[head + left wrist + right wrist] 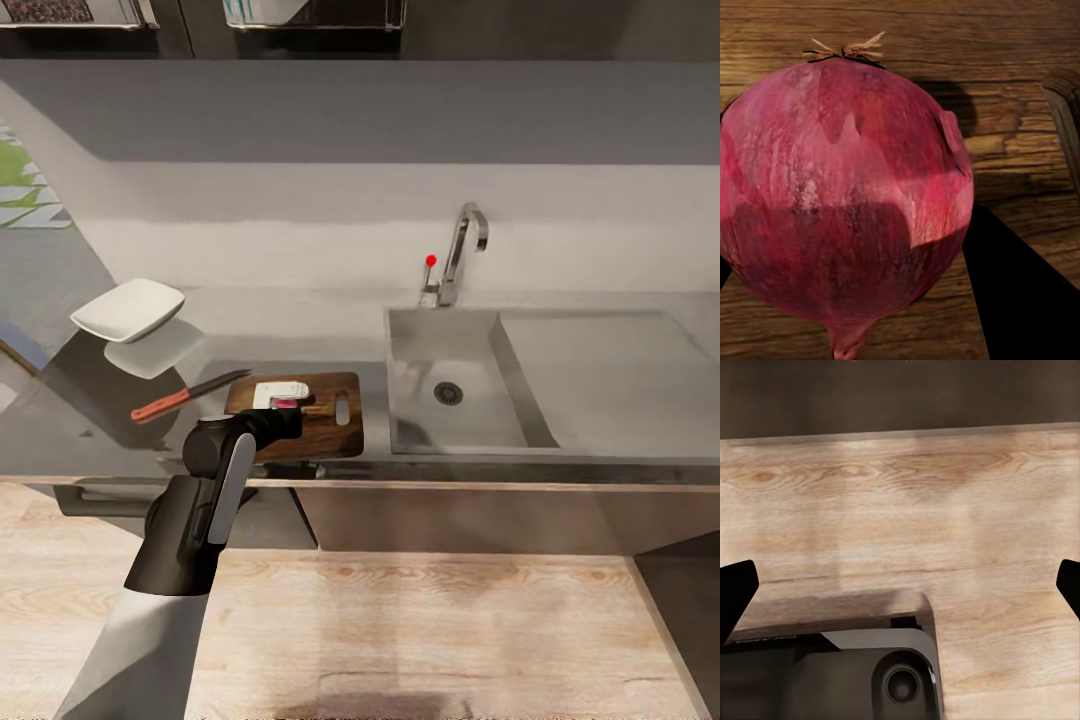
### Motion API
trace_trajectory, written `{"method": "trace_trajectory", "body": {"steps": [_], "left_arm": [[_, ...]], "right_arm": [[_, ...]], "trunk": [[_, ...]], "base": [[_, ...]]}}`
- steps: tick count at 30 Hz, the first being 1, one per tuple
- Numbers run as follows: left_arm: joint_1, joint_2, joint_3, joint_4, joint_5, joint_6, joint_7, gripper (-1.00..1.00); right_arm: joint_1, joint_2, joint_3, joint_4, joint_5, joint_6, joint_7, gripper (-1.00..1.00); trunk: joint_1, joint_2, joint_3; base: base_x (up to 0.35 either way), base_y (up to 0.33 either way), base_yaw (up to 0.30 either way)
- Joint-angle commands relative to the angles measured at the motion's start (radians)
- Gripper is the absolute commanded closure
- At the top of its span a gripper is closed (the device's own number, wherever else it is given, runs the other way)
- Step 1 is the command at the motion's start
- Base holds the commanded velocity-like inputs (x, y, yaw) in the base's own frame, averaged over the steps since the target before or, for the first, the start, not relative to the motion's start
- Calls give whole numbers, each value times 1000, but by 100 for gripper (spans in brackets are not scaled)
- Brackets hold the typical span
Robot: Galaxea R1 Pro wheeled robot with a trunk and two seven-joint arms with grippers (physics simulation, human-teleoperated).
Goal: In the kitchen, take the Vidalia onion out of the sink, dice it on the chopping board with the paring knife, put the diced onion into the bowl on the countertop, then place both the paring knife and the chopping board into the sink.
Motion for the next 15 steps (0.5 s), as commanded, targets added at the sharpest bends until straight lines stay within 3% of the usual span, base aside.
{"method": "trace_trajectory", "body": {"steps": [1,8,15], "left_arm": [[-1,0,0,-1,9,4,9,100],[-1,0,0,-2,9,4,9,100],[-1,0,0,-5,9,4,9,100]], "right_arm": [[0,-2,6,-1,-8,-3,-6,-100],[0,-2,6,-2,-8,-4,-6,-100],[0,-2,6,-1,-8,-3,-6,-100]], "trunk": [[1,-2,-3],[1,-2,-9],[1,-2,-9]], "base": [[0,0,0],[118,0,0],[27,0,0]]}}
